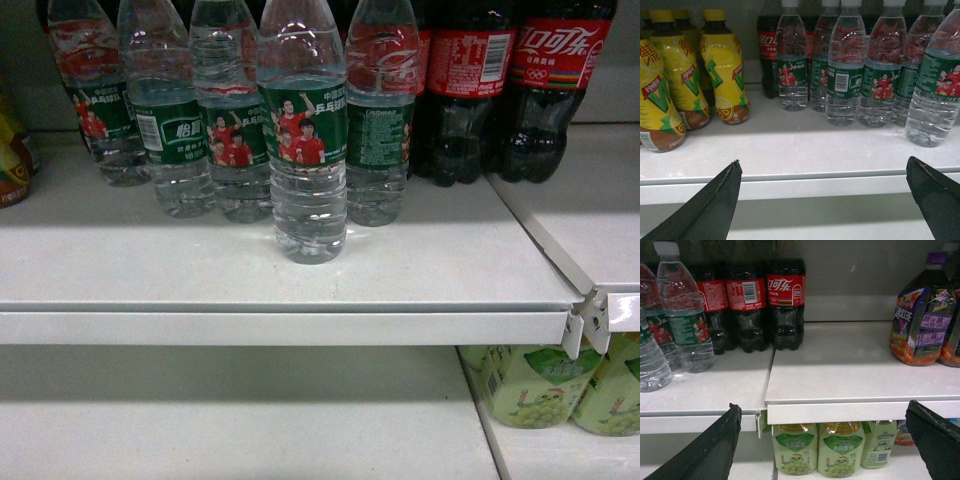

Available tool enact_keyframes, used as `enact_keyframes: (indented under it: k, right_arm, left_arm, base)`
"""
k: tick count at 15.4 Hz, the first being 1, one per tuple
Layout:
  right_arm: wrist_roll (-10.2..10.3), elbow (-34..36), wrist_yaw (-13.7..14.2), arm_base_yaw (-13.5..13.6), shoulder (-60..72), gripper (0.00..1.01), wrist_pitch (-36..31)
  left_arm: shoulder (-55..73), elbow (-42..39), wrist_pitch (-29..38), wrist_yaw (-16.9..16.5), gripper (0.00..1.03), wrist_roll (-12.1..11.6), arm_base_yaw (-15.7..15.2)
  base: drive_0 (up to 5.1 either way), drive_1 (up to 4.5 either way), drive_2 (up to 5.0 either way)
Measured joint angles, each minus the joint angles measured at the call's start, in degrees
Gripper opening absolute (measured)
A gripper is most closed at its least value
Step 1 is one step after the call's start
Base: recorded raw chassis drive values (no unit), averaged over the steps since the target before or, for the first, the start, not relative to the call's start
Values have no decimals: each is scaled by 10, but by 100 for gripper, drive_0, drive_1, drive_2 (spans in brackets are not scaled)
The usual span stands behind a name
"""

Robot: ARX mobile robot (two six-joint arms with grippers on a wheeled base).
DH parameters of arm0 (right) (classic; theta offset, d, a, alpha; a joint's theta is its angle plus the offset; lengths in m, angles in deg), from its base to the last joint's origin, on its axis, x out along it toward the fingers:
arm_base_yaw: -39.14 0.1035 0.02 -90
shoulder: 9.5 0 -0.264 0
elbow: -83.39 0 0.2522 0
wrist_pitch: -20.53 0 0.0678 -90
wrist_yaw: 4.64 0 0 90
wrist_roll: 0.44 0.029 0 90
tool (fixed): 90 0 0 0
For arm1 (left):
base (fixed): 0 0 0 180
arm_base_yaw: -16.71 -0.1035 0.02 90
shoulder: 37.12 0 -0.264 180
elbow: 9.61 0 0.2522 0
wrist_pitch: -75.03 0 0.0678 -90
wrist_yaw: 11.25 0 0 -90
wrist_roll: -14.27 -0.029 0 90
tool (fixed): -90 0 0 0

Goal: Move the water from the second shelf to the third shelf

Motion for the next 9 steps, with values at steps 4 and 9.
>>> enact_keyframes:
  k: [4,9]
  right_arm:
    - [0,0,0,0,0,98,0]
    - [0,0,0,0,0,98,0]
  left_arm:
    - [0,0,0,0,98,0,0]
    - [0,0,0,0,98,0,0]
  base:
    - [0,0,0]
    - [0,0,0]
